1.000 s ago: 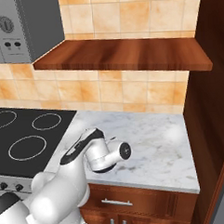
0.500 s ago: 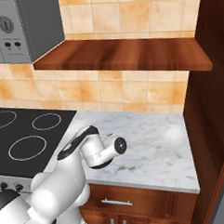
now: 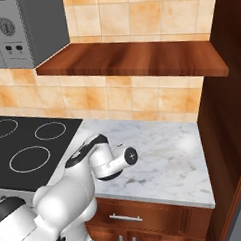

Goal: Move the cutting board and knife to the sink. Then move spray from the shelves to the counter.

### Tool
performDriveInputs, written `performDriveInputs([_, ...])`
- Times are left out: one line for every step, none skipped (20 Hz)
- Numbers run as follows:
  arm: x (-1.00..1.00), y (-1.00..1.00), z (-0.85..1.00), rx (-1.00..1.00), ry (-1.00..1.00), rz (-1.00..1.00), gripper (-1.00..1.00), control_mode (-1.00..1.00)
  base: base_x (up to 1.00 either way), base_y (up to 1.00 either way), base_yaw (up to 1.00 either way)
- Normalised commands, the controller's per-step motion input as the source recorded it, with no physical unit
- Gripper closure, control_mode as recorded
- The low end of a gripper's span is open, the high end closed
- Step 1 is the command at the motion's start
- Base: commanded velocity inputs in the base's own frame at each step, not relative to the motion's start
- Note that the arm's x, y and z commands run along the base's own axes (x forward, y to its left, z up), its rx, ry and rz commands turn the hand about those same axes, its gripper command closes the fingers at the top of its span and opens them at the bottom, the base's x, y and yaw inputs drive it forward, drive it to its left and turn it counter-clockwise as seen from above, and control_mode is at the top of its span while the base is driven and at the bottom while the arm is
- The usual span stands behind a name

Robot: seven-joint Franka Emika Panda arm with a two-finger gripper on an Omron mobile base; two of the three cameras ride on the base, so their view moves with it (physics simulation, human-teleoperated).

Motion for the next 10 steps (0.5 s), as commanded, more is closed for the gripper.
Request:
performDriveInputs([-0.06,0.06,-0.51,0.00,-0.06,0.00,1.00,-1.00,0.00,0.00,0.00])
performDriveInputs([-0.05,0.07,-0.48,0.00,-0.07,0.00,1.00,-1.00,0.00,0.00,0.00])
performDriveInputs([-0.04,0.14,-0.46,0.00,-0.07,0.00,1.00,-1.00,0.00,0.00,0.00])
performDriveInputs([-0.05,0.20,-0.47,0.00,-0.06,0.00,1.00,-1.00,0.00,0.00,0.00])
performDriveInputs([-0.06,0.26,-0.46,-0.02,-0.05,0.00,1.00,-1.00,0.00,0.00,0.00])
performDriveInputs([-0.09,0.32,-0.46,-0.03,-0.04,0.00,-1.00,-1.00,0.00,0.00,0.00])
performDriveInputs([-0.06,0.30,-0.42,-0.03,-0.02,0.00,-1.00,-1.00,0.00,0.00,0.00])
performDriveInputs([-0.08,0.29,-0.39,-0.03,-0.04,0.00,-1.00,-1.00,0.00,0.00,0.00])
performDriveInputs([-0.08,0.28,-0.37,-0.03,-0.03,0.00,-1.00,-1.00,0.00,0.00,0.00])
performDriveInputs([-0.09,0.28,-0.34,-0.03,-0.04,0.00,-1.00,-1.00,0.00,0.00,0.00])
